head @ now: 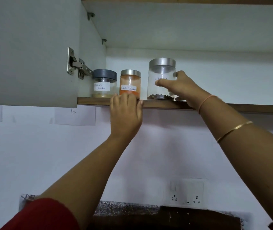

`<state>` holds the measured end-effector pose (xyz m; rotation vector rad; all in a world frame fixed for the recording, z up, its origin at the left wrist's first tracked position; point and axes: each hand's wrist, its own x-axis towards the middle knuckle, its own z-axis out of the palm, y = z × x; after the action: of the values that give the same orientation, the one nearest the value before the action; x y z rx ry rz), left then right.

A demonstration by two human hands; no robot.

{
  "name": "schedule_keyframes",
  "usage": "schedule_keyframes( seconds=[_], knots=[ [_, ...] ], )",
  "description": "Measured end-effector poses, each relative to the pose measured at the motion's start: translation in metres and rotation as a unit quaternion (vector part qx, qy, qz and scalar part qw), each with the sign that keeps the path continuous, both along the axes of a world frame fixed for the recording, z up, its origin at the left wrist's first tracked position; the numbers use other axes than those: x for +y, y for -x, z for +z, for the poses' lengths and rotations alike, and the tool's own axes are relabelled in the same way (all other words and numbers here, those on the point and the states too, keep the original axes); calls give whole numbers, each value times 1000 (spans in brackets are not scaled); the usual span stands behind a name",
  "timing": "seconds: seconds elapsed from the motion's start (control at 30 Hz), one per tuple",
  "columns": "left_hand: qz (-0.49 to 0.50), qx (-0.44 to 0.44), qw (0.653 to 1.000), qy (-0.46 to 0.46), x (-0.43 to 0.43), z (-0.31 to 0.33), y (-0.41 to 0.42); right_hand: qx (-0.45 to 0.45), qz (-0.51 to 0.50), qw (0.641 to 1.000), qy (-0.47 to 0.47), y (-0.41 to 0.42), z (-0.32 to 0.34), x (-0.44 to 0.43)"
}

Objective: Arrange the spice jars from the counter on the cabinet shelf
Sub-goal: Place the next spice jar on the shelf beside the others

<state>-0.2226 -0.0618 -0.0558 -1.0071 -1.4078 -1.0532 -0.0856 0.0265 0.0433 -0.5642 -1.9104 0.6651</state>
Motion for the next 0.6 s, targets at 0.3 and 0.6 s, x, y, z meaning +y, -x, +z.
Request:
schedule_keyframes(
  seconds=[0.3,0.6],
  knots=[
    [25,39,994,-103,23,-2,12,-111,-24,993,28,25,20,25],
    [9,62,990,-125,31,-3,19,-148,-54,987,46,51,27,43]
  ],
)
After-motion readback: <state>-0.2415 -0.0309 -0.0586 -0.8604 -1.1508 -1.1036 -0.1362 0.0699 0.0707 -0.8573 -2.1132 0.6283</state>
